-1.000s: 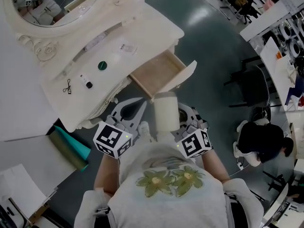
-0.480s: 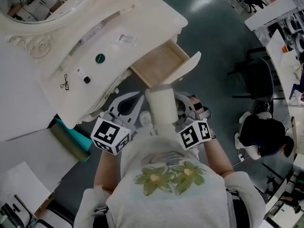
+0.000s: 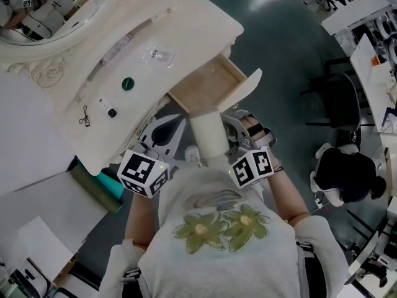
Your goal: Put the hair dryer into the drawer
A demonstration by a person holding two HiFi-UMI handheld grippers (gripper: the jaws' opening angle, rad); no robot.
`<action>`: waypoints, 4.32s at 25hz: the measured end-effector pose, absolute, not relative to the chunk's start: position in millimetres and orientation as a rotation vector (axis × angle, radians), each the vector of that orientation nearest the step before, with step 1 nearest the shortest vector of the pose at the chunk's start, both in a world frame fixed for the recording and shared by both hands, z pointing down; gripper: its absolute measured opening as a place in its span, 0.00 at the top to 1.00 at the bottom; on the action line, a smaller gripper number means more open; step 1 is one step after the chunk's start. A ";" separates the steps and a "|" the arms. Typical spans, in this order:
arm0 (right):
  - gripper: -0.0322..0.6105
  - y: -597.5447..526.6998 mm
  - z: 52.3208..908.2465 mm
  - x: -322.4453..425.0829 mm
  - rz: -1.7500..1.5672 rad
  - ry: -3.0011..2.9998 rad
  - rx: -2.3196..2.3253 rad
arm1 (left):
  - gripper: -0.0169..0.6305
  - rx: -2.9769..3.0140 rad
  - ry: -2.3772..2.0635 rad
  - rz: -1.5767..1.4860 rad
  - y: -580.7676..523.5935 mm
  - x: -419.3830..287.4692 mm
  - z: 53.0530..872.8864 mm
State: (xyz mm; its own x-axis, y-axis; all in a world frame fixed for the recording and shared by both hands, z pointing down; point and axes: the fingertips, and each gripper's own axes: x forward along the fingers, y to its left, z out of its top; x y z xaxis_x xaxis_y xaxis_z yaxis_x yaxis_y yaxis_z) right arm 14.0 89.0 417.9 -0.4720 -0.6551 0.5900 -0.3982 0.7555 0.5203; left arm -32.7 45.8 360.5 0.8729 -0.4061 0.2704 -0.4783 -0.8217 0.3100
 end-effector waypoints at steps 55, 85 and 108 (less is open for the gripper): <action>0.57 6.4 476.5 39.7 -0.387 -2.103 0.513 | 0.96 2.531 -0.705 0.367 -27.4 -16.9 394.3; 0.57 -2.8 504.7 46.5 -0.372 -2.088 0.389 | 0.96 2.475 -0.776 0.381 -31.4 -20.8 402.7; 0.57 -6.3 532.1 41.7 -0.350 -2.052 0.309 | 0.96 2.443 -0.787 0.437 -36.8 -33.1 412.1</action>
State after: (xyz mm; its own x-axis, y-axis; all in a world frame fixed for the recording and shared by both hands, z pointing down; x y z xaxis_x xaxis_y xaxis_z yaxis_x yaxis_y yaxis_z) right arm 41.7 -6.3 532.1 -0.4761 -0.3588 0.8028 -0.0727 0.9259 0.3707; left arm -33.1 -36.8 412.1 0.7779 -0.4411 0.4475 -0.6131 -0.6887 0.3870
